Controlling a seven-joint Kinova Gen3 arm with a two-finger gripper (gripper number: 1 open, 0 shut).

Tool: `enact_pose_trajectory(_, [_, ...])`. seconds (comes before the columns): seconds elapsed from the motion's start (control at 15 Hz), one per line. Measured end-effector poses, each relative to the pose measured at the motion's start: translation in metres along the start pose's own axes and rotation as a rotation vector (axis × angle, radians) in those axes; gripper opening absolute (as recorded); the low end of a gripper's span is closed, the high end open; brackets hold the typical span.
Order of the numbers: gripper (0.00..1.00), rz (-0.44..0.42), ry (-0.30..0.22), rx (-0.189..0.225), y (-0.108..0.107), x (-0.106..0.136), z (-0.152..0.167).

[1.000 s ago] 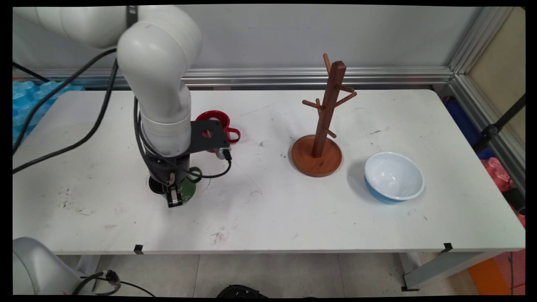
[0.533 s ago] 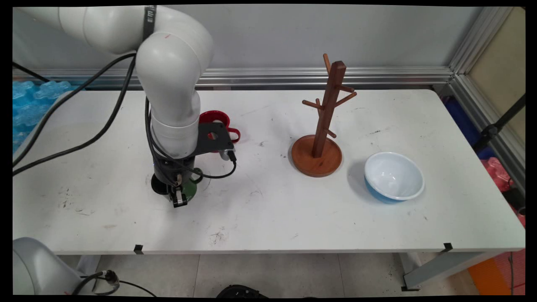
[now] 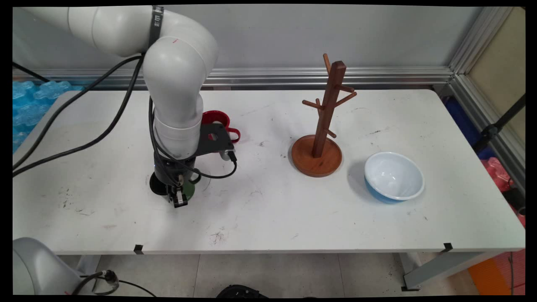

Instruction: Place the picked object on the table

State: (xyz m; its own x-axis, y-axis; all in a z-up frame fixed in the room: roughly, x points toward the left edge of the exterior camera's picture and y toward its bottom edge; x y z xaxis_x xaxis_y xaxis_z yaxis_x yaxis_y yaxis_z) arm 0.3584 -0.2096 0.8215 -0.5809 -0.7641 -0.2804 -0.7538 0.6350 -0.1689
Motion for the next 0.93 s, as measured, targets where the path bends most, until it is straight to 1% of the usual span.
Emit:
enact_pose_trajectory(0.53, [0.0, -0.02, -0.018, -0.005, 0.0012, 0.0024, 0.0025])
enact_pose_trajectory(0.6, [1.0, -0.023, -0.02, -0.006, 0.0013, 0.0028, 0.0029])
enact_pose_trajectory(0.93, [1.0, -0.043, -0.017, -0.011, 0.0023, 0.0056, 0.0052])
